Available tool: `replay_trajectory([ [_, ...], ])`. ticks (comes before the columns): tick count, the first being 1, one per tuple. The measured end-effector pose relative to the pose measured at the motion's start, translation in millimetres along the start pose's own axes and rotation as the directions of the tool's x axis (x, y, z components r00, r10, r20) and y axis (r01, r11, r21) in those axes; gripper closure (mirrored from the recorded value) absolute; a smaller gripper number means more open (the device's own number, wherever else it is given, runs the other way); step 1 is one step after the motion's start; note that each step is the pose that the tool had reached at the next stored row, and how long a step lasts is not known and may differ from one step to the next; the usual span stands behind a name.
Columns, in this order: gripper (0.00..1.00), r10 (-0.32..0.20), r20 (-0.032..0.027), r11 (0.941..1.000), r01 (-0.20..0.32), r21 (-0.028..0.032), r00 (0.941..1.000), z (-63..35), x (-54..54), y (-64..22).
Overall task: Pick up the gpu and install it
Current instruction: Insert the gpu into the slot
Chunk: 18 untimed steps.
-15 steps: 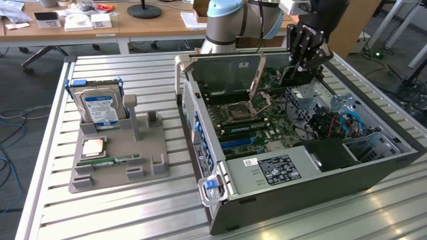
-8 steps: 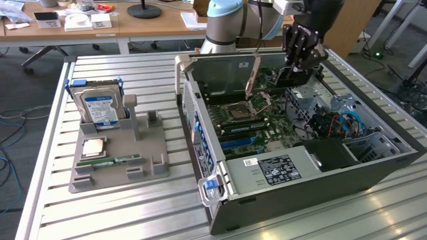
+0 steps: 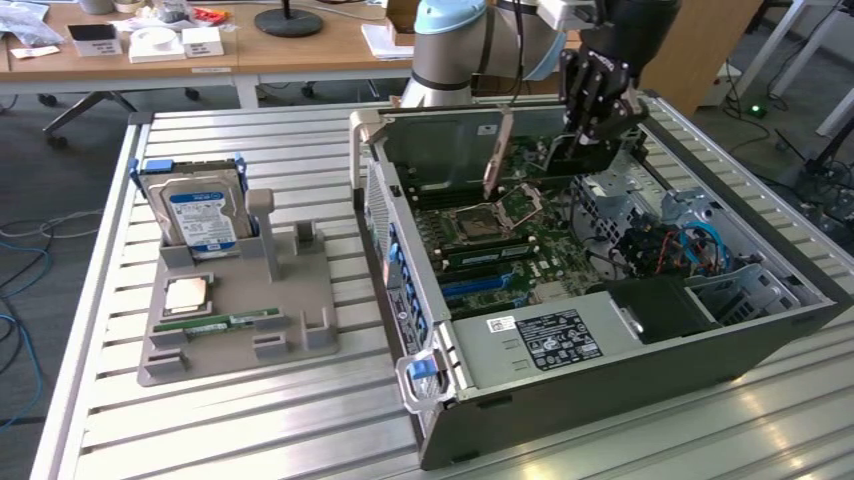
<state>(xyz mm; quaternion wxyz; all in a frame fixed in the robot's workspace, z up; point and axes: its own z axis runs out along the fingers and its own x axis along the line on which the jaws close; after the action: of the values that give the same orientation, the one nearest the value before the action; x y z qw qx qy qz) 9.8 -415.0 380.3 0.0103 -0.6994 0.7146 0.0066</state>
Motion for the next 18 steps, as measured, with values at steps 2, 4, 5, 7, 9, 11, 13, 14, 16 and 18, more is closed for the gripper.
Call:
replay_trajectory([
  [2, 0.74, 0.001, 0.0003, 1.0000, -0.001, 0.0001, 1.0000, 0.2, 0.6, 1.2],
  [4, 0.74, 0.001, 0.0001, 1.0000, -0.001, 0.0001, 1.0000, 0.2, 1.3, 2.1],
  [5, 0.74, 0.002, 0.0001, 1.0000, -0.002, 0.0000, 1.0000, 0.2, 1.8, 2.4],
  [7, 0.74, 0.002, 0.0001, 1.0000, -0.002, 0.0001, 1.0000, 0.3, 3.3, 2.8],
  [9, 0.74, 0.002, 0.0002, 1.0000, -0.002, 0.0001, 1.0000, 0.4, 4.3, 3.1],
  [11, 0.74, 0.002, 0.0001, 1.0000, -0.002, 0.0000, 1.0000, 0.5, 4.3, 3.1],
  [13, 0.74, 0.002, 0.0001, 1.0000, -0.002, 0.0000, 1.0000, 0.5, 4.3, 3.0],
  [14, 0.74, 0.002, 0.0001, 1.0000, -0.002, 0.0000, 1.0000, 0.5, 4.4, 3.0],
  [16, 0.74, 0.002, -0.0001, 1.0000, -0.002, 0.0000, 1.0000, 0.5, 4.4, 3.0],
  [18, 0.74, 0.002, 0.0002, 1.0000, -0.002, 0.0000, 1.0000, 2.5, 4.5, 3.1],
])
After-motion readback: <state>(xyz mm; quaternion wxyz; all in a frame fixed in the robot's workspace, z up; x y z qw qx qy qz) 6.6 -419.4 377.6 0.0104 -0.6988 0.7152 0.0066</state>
